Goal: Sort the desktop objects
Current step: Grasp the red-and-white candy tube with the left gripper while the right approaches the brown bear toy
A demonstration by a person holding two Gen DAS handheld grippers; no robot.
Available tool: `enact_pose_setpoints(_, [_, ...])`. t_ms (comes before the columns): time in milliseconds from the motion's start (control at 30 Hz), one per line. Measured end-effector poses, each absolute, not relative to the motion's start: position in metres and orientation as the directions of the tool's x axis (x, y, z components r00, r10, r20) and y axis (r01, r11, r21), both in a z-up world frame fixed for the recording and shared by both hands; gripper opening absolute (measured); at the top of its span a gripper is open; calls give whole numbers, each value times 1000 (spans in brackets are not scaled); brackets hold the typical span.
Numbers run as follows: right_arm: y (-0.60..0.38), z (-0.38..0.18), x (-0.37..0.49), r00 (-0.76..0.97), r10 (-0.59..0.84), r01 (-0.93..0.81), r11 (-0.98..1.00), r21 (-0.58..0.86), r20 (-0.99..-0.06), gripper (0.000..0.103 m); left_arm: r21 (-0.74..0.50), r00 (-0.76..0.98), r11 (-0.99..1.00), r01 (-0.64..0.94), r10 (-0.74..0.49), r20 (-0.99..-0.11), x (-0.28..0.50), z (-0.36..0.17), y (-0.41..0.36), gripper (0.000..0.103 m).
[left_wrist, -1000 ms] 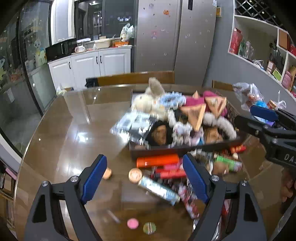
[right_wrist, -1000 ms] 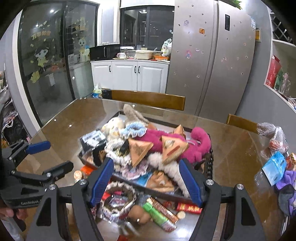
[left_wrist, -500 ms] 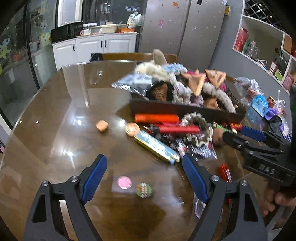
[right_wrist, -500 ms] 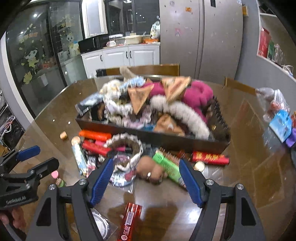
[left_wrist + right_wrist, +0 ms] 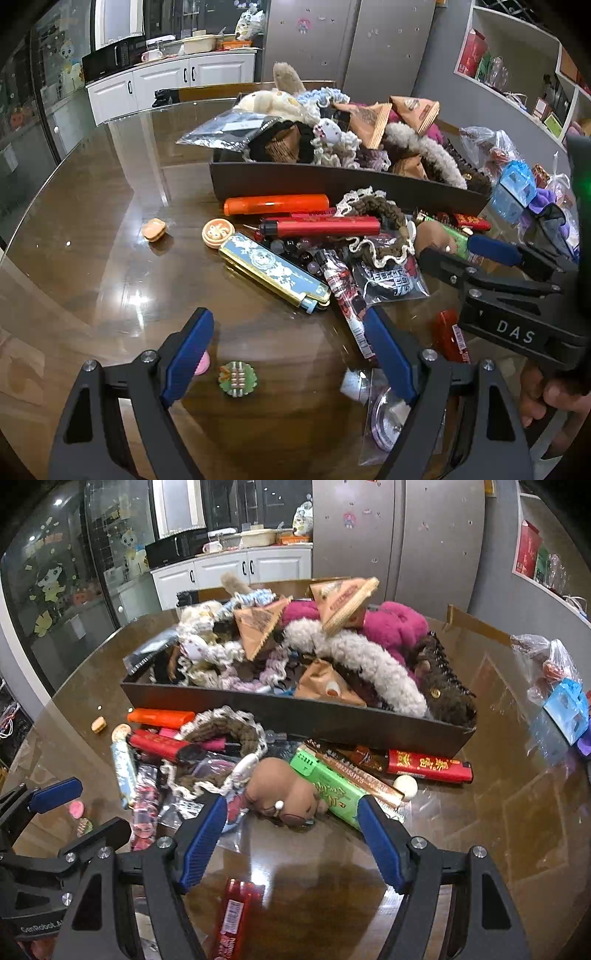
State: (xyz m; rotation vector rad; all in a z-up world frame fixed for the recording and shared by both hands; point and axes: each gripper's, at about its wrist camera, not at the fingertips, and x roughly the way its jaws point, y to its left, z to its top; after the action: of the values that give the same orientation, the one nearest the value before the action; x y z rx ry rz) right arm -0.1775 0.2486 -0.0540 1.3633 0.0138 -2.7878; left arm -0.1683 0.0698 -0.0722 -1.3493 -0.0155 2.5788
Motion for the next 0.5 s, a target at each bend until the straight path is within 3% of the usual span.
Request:
enact_pose_setpoints(333, [241, -58, -178, -639, 9, 29, -999, -37, -769, 75, -121, -548, -971, -204, 216, -808, -169, -78, 81, 85])
enact_pose_setpoints(500, [237, -59, -178, -642, 30, 28, -998, -63, -766, 75, -29, -555, -970, -242, 163, -815, -164, -81, 100, 85])
